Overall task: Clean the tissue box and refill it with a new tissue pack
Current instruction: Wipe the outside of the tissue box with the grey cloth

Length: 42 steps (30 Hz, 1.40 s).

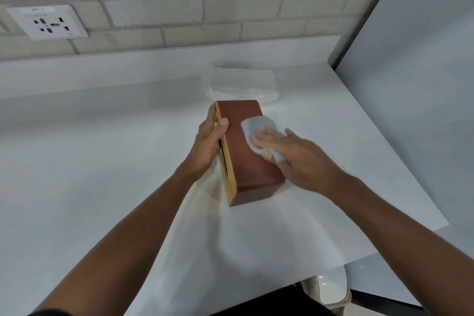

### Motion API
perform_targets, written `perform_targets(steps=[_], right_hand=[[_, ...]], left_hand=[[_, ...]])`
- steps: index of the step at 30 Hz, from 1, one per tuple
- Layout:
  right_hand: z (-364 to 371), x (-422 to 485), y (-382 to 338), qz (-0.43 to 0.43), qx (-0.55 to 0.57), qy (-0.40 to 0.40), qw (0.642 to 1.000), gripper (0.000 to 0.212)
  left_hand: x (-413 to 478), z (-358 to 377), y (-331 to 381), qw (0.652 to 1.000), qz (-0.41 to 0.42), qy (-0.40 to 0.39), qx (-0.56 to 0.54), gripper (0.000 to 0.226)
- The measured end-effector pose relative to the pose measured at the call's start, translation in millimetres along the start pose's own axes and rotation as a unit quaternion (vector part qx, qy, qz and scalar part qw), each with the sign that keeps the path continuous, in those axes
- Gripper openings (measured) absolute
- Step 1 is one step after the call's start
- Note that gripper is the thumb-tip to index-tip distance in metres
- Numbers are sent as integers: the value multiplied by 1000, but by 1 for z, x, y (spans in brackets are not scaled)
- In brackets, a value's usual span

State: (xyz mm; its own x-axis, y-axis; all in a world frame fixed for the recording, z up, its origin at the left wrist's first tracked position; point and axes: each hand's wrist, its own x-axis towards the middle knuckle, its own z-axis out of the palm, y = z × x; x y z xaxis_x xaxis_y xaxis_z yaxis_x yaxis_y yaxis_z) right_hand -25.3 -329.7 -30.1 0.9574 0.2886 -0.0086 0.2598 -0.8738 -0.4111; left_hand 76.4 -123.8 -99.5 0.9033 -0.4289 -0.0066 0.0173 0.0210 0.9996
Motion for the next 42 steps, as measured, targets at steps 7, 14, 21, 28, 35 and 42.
perform_targets(steps=[7,14,21,28,35,42], right_hand=[[7,-10,-16,-48,20,-15,999,42],[13,-18,-35,-79,7,-18,997,48],[14,-7,-44,-61,-14,-6,998,45],[3,-31,-14,-21,14,20,999,40],[18,-1,-38,-45,-22,22,998,43],[10,1,-36,15,1,22,1000,42]], left_hand=[[0,0,3,1000,-1,5,5,36],[-1,0,2,1000,2,-3,-7,44],[-1,1,4,1000,0,10,3,43],[-2,1,3,1000,-9,-5,-12,44],[2,0,4,1000,-2,0,20,49],[-2,1,6,1000,-7,6,26,47]])
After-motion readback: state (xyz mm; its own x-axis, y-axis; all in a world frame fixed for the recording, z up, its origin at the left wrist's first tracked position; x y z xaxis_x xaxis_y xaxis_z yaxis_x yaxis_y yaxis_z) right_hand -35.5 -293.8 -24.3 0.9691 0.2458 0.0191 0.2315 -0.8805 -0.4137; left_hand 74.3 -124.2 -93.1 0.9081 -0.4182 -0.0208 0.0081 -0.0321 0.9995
